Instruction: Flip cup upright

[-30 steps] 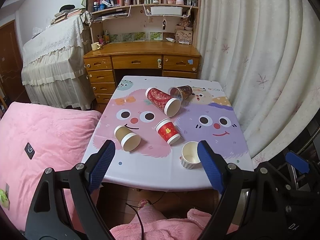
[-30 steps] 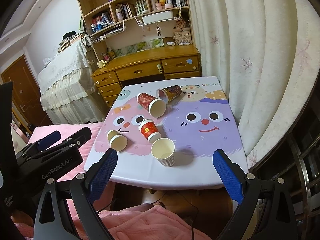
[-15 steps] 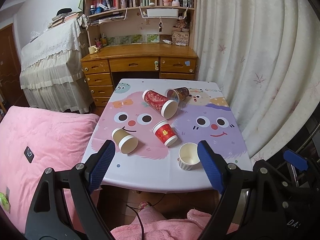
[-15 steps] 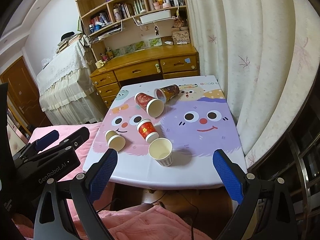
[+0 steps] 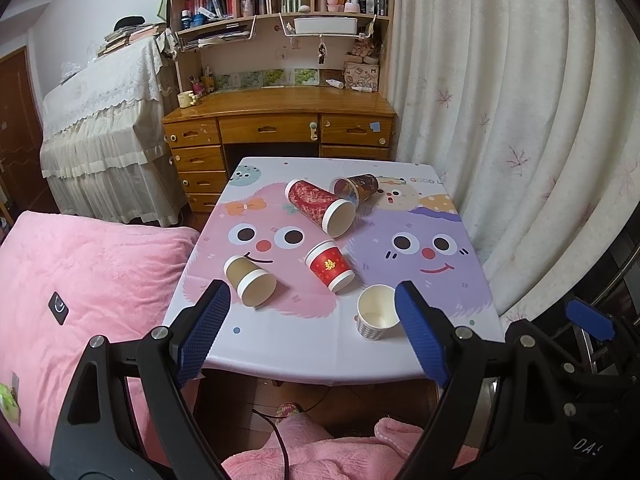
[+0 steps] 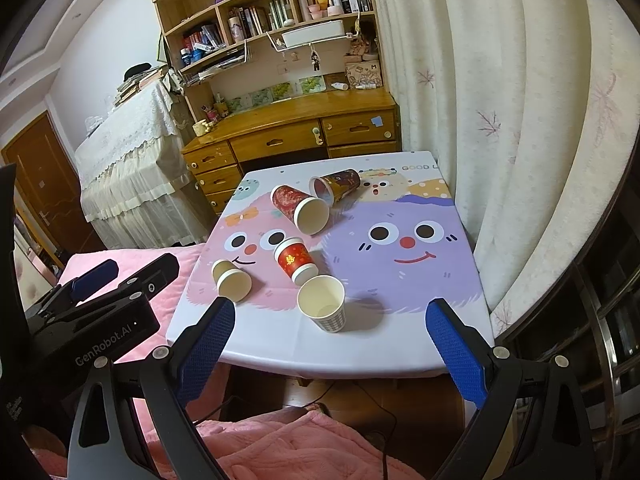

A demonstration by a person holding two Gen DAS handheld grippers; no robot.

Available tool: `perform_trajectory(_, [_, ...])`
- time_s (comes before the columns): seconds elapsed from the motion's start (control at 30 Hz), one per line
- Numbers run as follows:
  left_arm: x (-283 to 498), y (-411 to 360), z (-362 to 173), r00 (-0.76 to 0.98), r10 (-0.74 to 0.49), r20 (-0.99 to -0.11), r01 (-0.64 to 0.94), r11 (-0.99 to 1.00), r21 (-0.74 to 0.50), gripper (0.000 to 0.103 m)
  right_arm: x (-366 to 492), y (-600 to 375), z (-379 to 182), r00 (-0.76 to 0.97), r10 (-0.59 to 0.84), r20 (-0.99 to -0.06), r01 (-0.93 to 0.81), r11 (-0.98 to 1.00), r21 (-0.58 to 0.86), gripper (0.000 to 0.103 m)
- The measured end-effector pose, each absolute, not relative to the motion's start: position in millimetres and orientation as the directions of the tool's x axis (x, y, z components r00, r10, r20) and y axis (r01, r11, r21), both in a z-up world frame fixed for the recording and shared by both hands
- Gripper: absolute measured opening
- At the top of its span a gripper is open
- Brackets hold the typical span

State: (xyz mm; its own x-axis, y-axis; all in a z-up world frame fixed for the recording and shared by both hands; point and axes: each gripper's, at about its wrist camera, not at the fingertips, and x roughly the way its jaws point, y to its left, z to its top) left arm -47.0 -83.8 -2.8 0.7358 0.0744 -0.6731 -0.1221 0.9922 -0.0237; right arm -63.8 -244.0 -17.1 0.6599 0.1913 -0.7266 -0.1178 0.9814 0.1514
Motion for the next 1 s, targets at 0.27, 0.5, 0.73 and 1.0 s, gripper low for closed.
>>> perform_trajectory(0.27, [-47.5,-84.2,-1.8,0.737,0.076,-0.672,-0.119,0.993,-0.018,0.083,-63.8,-245.7,-19.0,0.66,0.194,-0.725,-0.119,0.981,0.155,0.097])
perform_trajectory(0.5, [-47.1,-84.2,-1.9,0.736,0.072,-0.673,-0.117,0.993,-0.022,0.083,-63.6,-245.6,-18.9,0.657,0.196,-0.728,-0.12,0.98,0.156,0.097])
perform_trajectory(0.73, [-47.7,-83.8,-2.1,0.736,0.07,-0.674,-0.114,0.993,-0.021,0.083,-59.4,-240.9,-23.5,0.645,0.204,-0.736,-0.124,0.979,0.162,0.097])
perform_trajectory(1.0, [-52.6,-80.1,-3.0,0.734,0.075,-0.675,-0.122,0.992,-0.022,0.083,-59.2,-240.7,-23.9,0.645,0.208,-0.735,-0.125,0.978,0.167,0.097])
